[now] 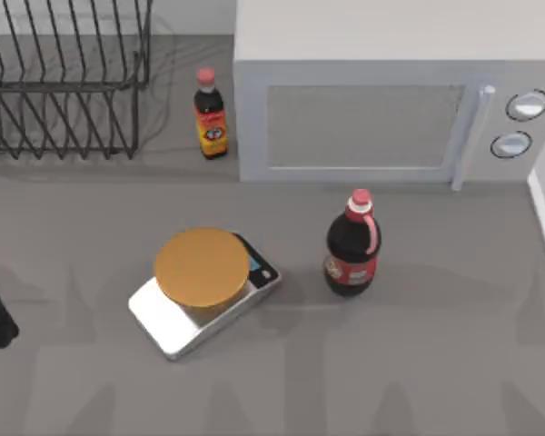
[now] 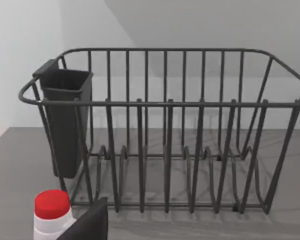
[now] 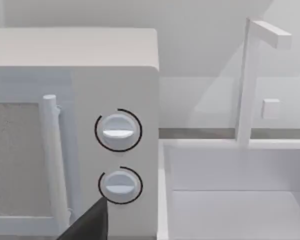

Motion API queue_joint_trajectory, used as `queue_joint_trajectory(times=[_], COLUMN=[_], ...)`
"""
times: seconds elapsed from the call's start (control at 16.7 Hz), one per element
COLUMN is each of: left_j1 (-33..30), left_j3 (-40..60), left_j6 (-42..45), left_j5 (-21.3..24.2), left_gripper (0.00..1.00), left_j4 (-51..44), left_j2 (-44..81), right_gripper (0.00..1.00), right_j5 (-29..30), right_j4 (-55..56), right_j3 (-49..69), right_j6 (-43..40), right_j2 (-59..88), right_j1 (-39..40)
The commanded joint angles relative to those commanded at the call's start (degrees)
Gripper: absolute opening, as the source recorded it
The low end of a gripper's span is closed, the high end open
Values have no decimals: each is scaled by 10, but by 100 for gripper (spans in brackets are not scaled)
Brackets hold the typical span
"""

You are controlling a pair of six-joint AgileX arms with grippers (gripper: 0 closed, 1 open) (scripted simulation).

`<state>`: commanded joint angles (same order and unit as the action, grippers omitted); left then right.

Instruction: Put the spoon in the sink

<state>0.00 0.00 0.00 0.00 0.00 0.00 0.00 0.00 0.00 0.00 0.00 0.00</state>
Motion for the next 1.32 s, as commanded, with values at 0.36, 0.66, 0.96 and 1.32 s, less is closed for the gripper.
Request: queue_joint_trajectory(times=[0.36, 0.66, 0.96, 1.32], left_j1=[0, 0, 0, 0], left_j3=[0, 0, 0, 0], left_j6=[0, 0, 0, 0], left_j5=[0, 0, 0, 0], left_gripper=[100, 100, 100, 100], left_j4=[0, 0, 0, 0], left_j2=[0, 0, 0, 0], right_gripper=[100, 100, 100, 100], right_j5=[1, -1, -3, -2], right_j4=[-59, -225, -415, -576], right_j3=[52, 186, 332, 465], right_j6=[12, 46, 84, 116], right_j2=[63, 274, 537, 742], right_j1=[-15, -51, -92, -129])
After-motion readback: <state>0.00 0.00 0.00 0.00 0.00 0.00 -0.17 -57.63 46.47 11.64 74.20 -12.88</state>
